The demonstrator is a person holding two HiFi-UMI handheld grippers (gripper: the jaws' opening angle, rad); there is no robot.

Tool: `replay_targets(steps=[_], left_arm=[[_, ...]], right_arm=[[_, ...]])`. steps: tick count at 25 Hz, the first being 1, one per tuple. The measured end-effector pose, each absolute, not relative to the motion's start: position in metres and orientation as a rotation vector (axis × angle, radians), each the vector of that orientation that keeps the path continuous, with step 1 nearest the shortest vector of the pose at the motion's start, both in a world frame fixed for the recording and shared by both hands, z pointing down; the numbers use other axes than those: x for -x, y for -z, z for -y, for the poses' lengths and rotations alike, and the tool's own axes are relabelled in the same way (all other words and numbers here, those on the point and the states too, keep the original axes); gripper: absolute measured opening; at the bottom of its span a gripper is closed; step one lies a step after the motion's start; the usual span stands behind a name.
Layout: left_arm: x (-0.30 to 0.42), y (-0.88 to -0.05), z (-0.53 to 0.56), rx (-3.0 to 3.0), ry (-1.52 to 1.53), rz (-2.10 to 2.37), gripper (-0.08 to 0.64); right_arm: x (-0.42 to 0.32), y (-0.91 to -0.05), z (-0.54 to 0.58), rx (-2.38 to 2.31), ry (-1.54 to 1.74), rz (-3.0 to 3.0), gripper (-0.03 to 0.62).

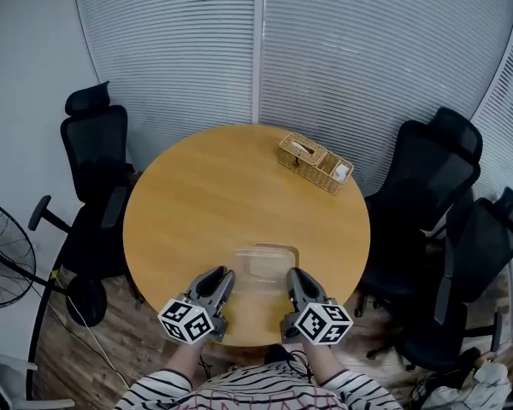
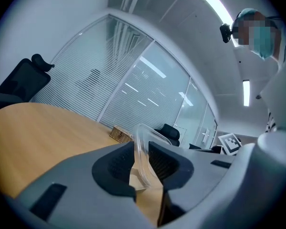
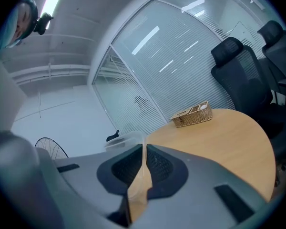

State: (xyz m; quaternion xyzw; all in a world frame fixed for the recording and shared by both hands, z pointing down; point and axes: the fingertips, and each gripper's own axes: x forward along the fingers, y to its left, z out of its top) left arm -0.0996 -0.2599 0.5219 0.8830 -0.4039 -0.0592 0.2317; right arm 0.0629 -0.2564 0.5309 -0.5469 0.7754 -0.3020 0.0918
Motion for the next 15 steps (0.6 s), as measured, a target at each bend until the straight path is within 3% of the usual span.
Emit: replay_targets(steps=[15], left_arm=[[0.140, -0.478, 0.171, -2.486, 0.233, 1.075, 0.091]], right_arm=[[-0.024, -0.489, 0.165, 1.598, 0.810, -2.333, 0.043]])
